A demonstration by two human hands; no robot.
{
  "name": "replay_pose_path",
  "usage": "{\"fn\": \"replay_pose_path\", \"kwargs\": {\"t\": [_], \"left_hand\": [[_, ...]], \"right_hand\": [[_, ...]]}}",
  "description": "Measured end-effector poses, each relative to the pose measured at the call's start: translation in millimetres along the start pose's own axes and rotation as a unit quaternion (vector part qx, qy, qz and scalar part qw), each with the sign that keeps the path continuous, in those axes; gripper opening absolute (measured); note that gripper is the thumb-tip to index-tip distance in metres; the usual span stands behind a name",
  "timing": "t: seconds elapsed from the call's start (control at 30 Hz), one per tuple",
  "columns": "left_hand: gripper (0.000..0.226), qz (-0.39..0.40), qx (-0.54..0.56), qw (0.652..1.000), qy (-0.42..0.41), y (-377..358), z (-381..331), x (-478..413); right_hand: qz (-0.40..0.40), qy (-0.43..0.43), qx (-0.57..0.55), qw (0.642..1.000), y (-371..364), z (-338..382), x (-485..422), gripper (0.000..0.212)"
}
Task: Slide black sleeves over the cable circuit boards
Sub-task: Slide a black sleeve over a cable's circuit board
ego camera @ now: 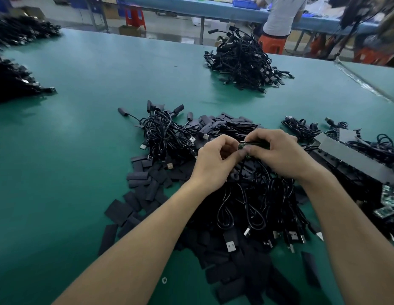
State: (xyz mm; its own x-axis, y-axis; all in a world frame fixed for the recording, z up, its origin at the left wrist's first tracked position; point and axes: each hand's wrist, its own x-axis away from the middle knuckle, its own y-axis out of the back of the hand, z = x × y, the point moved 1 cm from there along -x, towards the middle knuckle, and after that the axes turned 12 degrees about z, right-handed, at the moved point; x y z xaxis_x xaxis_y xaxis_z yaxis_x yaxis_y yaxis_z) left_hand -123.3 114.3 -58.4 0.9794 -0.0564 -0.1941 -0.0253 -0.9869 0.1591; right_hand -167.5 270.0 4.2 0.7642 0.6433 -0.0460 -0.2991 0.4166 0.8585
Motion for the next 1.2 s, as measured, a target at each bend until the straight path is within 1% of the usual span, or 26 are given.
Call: {"fn": "replay_pose_path", "kwargs": {"t": [0.07,0.2,0.3,0.4,0.57,0.7,0.83,0.9,0.93,1.03,1.07,1.2], "left_hand": [[0.013,0.010,0.022,1.000,0.001,1.0,-1.2,-0.3],[0.010,0.027,0.051,0.998,0.010,2.1,-2.1,1.7],[0.011,0.030,0.043,0.999,0.009,2.8,-0.8,2.7],[0.013,0.031,0.028,0.999,0.013,3.0,0.5,2.3],[0.010,0.046,0.027,0.998,0.025,4.3,-0.8,2.6],[0.007,0.054,0.042,0.997,0.024,5.3,-0.9,2.2],[0.010,0.066,0.054,0.996,0.011,7.2,-2.3,3.3],[0.014,0.063,0.071,0.995,0.009,8.2,-2.7,3.1],[0.016,0.061,0.083,0.995,0.007,8.7,-2.7,3.1],[0.015,0.034,0.122,0.992,0.004,9.7,-3.9,4.3],[0.013,0.021,0.132,0.991,0.001,10.4,-4.3,5.4],[0.012,-0.003,0.112,0.993,-0.036,13.1,-10.0,10.2]], "right_hand": [[0.006,-0.002,-0.006,1.000,-0.3,-0.5,-0.4,0.018],[0.027,-0.005,-0.034,0.999,-0.8,-3.7,-1.4,0.015],[0.028,0.001,-0.062,0.998,-0.3,-7.1,-3.7,0.007],[0.037,0.007,-0.074,0.997,-0.7,-11.1,-5.9,0.004],[0.059,0.002,-0.102,0.993,-3.5,-18.1,-6.8,0.007],[0.073,0.021,-0.137,0.988,-2.8,-18.5,-8.7,0.010],[0.087,0.023,-0.184,0.979,-3.0,-19.7,-10.5,0.006],[0.093,0.021,-0.197,0.976,-3.7,-20.4,-11.6,0.013],[0.095,0.020,-0.195,0.976,-4.5,-20.8,-11.9,0.014],[0.077,0.007,-0.172,0.982,-2.4,-24.9,-9.9,0.004],[0.066,-0.005,-0.155,0.986,-0.1,-27.9,-8.1,0.006],[0.010,-0.093,-0.038,0.995,4.6,-44.1,1.7,0.008]]}}
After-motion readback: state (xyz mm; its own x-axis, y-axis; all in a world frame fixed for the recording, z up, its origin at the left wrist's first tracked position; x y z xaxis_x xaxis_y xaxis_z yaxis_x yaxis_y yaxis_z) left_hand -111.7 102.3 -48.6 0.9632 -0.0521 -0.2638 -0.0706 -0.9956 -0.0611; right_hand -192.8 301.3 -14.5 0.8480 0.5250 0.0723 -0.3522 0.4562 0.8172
